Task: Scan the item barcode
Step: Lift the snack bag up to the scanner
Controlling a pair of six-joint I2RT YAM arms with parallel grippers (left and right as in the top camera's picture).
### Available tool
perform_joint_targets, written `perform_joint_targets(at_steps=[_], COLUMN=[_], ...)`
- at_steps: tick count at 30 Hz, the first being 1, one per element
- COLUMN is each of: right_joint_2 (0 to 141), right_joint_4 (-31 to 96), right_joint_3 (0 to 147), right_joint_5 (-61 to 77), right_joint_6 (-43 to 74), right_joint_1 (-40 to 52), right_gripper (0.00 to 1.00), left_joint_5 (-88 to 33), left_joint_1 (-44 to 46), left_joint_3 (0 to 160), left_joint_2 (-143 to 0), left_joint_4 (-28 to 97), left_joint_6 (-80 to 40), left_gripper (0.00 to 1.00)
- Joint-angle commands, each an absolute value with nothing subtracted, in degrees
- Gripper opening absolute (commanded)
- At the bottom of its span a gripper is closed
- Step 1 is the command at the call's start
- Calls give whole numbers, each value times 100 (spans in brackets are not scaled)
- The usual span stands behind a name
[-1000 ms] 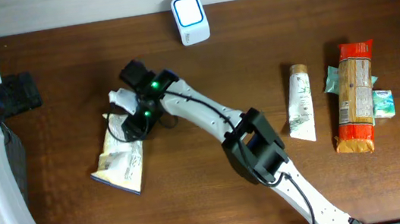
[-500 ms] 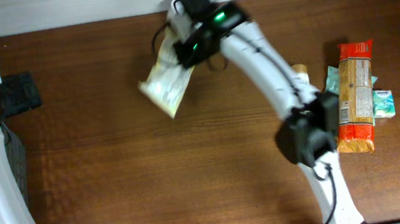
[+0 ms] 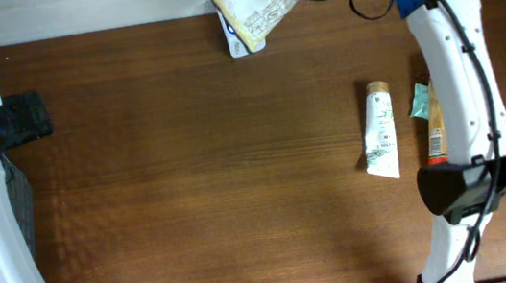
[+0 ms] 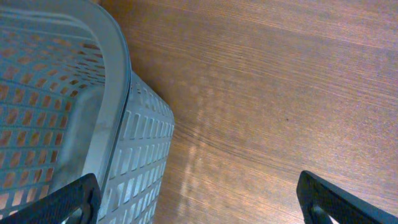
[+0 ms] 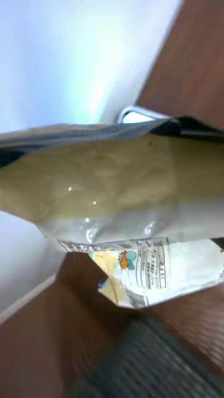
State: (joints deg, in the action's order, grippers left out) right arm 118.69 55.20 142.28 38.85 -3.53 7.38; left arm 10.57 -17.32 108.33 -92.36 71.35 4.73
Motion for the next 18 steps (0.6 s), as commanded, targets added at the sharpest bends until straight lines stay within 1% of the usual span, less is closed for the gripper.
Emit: perform_joint_targets(at_steps=[1, 5, 7, 10, 11, 13, 14, 15, 17, 18], right_joint_2=[11459, 11459, 11474, 11572, 11675, 11907, 12213, 12429, 12621, 12665], right_joint_4=[5457, 5457, 5459, 5450, 5408, 5258, 5011, 4899, 4882, 4930], right_joint_3=[14296, 14296, 14291, 14265, 14265, 14265, 14265, 14265, 14265, 14265], right_joint_5=[4762, 4729, 4261, 2405, 1597, 340, -482, -952, -1514, -1520], right_joint_6=[-808, -972, -965, -969, -1066, -1420, -2053, -2598, -3002, -3000], right_joint_1=[624, 642, 705, 1107, 1317, 1662, 1933, 2084, 2261, 2368], right_gripper=[4, 4, 4, 4, 4, 4, 4, 4, 4, 4], left_joint_5=[1076, 1076, 1076, 1076, 1076, 1076, 1079, 1076, 1076, 1076], left_joint_1=[-1743, -1743, -1743, -1743, -1743, -1743, -1743, -1743, -1743, -1743], left_joint_3=[10868, 10868, 10868, 10868, 10868, 10868, 10868, 10868, 10868, 10868], left_joint_2=[-9168, -9168, -9168, -9168, -9168, -9168, -9168, -9168, -9168, -9168], left_joint_4=[7131, 7131, 7131, 7131, 7131, 7133, 7131, 7133, 7133, 7133], left_joint_6=[475, 475, 475, 475, 475, 475, 475, 475, 475, 475], left_gripper=[99, 99, 99, 99, 99, 99, 99, 99, 99, 99])
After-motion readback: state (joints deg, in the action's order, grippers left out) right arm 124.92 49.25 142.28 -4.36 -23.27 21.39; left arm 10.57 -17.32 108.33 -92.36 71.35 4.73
